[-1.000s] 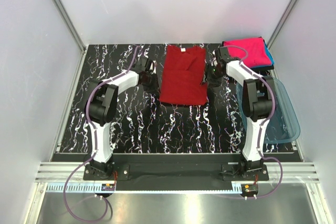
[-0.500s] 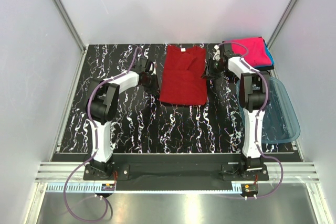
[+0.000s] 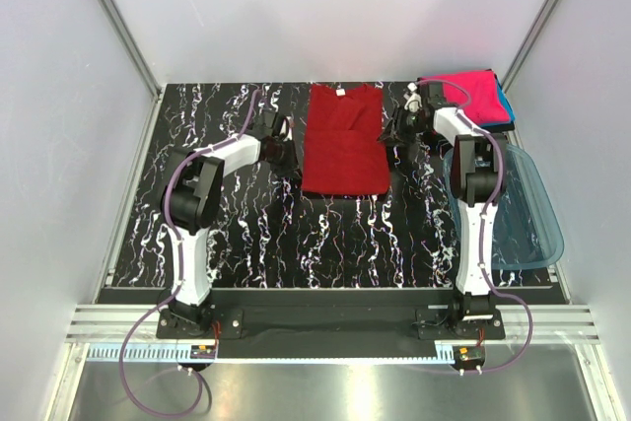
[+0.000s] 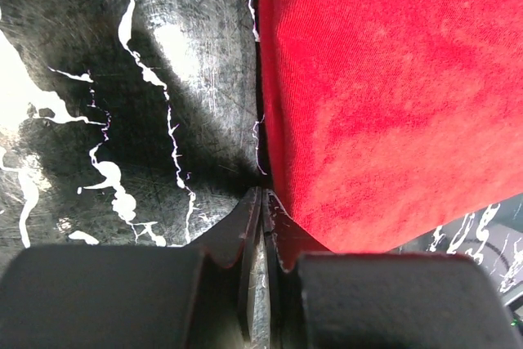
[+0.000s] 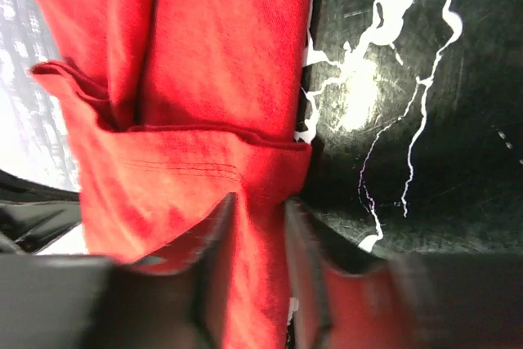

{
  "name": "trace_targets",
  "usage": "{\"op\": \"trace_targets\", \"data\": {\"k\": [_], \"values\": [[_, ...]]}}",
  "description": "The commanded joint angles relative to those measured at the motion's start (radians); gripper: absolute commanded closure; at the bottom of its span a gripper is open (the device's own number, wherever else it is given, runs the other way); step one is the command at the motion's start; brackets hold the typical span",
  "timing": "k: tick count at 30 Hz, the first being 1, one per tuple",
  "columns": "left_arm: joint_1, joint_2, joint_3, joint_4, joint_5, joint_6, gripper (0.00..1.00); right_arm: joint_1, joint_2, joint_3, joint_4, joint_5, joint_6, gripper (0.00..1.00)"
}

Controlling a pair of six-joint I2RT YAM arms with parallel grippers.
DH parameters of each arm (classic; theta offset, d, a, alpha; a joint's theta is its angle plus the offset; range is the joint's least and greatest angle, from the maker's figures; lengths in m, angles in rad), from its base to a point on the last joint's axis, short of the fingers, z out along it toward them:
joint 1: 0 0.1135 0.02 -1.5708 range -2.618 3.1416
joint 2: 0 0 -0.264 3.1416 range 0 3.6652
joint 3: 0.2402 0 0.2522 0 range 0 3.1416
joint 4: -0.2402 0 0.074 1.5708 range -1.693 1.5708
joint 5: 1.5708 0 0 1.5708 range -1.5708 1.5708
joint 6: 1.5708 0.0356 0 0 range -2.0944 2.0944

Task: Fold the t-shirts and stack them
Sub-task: Fold the tshirt

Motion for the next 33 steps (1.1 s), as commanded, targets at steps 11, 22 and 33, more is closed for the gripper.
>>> {"op": "trace_targets", "data": {"k": [11, 22, 33], "values": [[-0.003, -0.202, -0.088, -0.016, -0.016, -0.056, 0.49, -0.015, -0.408, -0.305, -0.066, 0.174, 0.257, 0.38], [-0.023, -0.207, -0.282, 0.228, 0.099, -0.192, 0.47, 0.037, -0.583, -0.684, 0.134, 0.174, 0.4, 0.38], [-0.025, -0.147, -0.295, 0.243, 0.021, -0.196, 0.48, 0.092, -0.581, -0.819, 0.3, 0.22, 0.443, 0.39]]}}
